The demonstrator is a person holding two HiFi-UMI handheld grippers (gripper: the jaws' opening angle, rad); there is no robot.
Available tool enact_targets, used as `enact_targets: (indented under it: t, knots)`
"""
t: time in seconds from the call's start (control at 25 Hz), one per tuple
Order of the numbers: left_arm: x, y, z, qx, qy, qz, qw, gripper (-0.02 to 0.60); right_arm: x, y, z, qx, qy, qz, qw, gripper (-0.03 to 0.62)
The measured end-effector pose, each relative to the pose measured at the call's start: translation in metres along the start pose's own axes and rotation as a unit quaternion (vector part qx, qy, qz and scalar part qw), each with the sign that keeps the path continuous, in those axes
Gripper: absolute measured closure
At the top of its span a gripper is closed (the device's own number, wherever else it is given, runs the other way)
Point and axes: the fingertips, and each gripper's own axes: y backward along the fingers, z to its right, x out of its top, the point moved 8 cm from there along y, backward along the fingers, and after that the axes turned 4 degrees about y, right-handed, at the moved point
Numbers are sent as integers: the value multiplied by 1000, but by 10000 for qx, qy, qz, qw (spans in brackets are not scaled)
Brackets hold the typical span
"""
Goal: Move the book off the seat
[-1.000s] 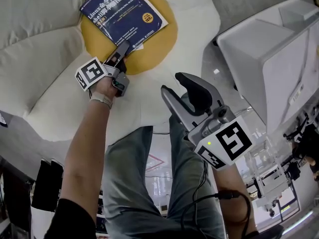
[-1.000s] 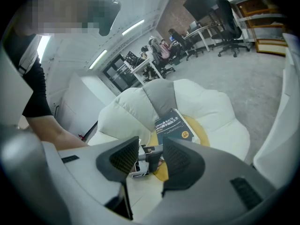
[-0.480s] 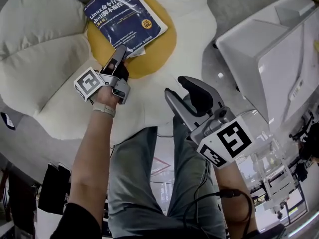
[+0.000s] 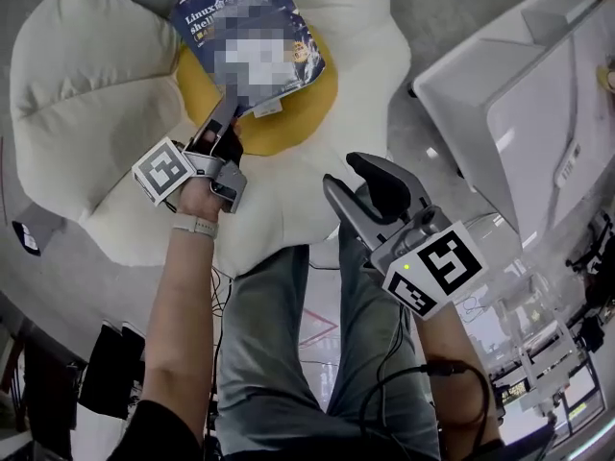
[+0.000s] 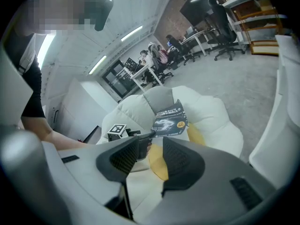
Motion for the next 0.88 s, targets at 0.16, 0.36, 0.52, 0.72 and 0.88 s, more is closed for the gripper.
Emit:
enact_targets:
  t: [0.16,0.36,0.52,0.72,0.88]
  knots:
    - [5,5,14,655,-312,-312,9969,425,15,17,-11,-13,-7,25,10000,445]
    - [6,-3,8,712,-252,-298,9967,411,12,30,-4,-47,-84,-26,10000,445]
    - [6,-11,9,591,-296,-221,9976,369,9,40,6,-110,-152,-53,9998,445]
    - [11,-23,5,1083,-285,-203,9935,312,15,45,15,-176,-226,-23,9996,445]
    - [9,-38,-8,1457,-10,-89,9893,238,19,50,19,-194,-276,6,9994,445]
